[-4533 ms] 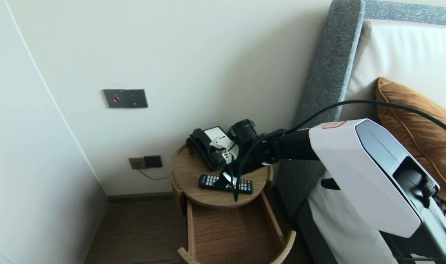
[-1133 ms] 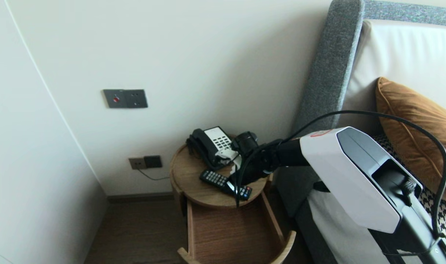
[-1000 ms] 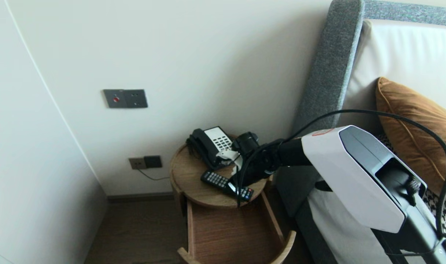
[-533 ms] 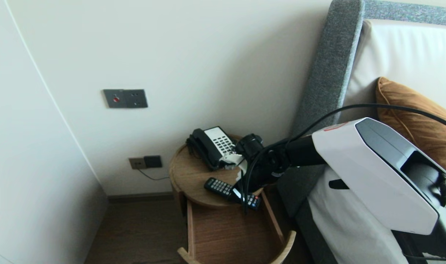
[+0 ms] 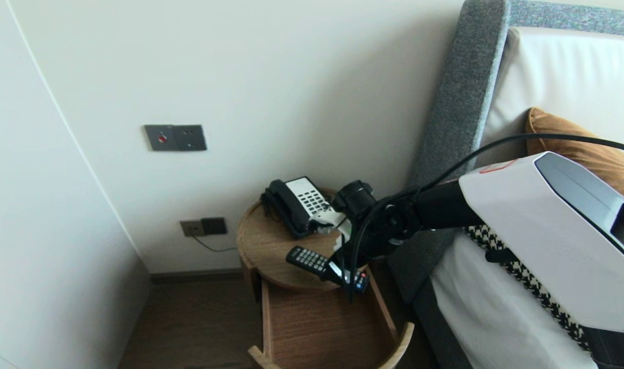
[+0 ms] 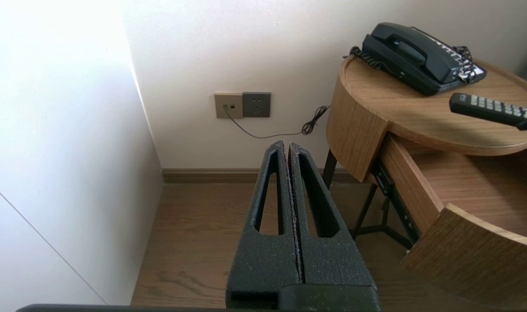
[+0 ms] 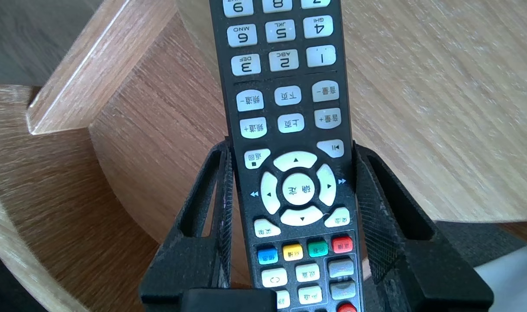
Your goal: Put the remote controls on the table in the drawer one by one
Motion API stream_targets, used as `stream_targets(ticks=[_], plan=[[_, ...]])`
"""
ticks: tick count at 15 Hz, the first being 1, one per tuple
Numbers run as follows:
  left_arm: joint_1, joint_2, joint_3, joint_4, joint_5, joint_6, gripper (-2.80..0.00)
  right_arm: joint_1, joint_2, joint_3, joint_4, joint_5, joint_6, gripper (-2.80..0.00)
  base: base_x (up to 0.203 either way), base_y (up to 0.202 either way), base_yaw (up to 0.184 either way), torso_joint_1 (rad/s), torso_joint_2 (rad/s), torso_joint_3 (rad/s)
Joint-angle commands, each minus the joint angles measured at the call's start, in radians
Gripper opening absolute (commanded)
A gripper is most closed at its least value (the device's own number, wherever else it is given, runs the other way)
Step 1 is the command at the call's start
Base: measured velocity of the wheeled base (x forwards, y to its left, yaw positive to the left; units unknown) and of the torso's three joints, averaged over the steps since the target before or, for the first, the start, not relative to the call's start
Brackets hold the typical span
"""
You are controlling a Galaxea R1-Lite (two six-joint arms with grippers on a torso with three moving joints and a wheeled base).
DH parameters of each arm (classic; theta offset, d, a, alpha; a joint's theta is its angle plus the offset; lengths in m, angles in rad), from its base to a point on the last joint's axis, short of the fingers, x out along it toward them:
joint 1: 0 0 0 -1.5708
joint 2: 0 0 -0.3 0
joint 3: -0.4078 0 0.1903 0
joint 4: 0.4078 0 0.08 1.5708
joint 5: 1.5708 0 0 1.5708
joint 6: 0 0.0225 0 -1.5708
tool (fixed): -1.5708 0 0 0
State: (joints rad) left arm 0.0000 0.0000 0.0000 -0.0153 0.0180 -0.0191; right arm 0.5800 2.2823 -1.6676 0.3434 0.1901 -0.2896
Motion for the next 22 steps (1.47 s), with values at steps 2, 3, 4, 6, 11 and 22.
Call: stream_targets(ticks=[2,3,4,6,11,22], plan=[[0.000,-0.002,0.000,0.000,0.000,-0.001,-2.80,0.016,-0.055,0.066,0.001,0.003,-0.002,-2.80,0.000,0.000,0.000,0.000,0.00,0.000],[0.000,-0.002,0.000,0.000,0.000,-0.001,-2.80,0.023,-0.071,0.100,-0.001,0.003,-0.001,-2.80,0.000,0.000,0.000,0.000,0.00,0.000],[0.000,-0.002,0.000,0.000,0.000,-0.001,-2.80,0.032,-0.086,0.135,-0.005,0.004,0.000,-2.80,0.000,0.000,0.000,0.000,0.00,0.000],[0.000,-0.002,0.000,0.000,0.000,-0.001,-2.80,0.050,-0.104,0.196,-0.011,0.005,0.001,-2.80,0.000,0.000,0.000,0.000,0.00,0.000],[0.000,-0.002,0.000,0.000,0.000,-0.001,-2.80,0.087,-0.111,0.277,-0.020,0.006,0.001,-2.80,0.000,0.000,0.000,0.000,0.00,0.000],[0.000,-0.002,0.000,0.000,0.000,-0.001,-2.80,0.127,-0.059,0.338,-0.126,0.006,-0.011,-2.80,0.000,0.000,0.000,0.000,0.00,0.000]])
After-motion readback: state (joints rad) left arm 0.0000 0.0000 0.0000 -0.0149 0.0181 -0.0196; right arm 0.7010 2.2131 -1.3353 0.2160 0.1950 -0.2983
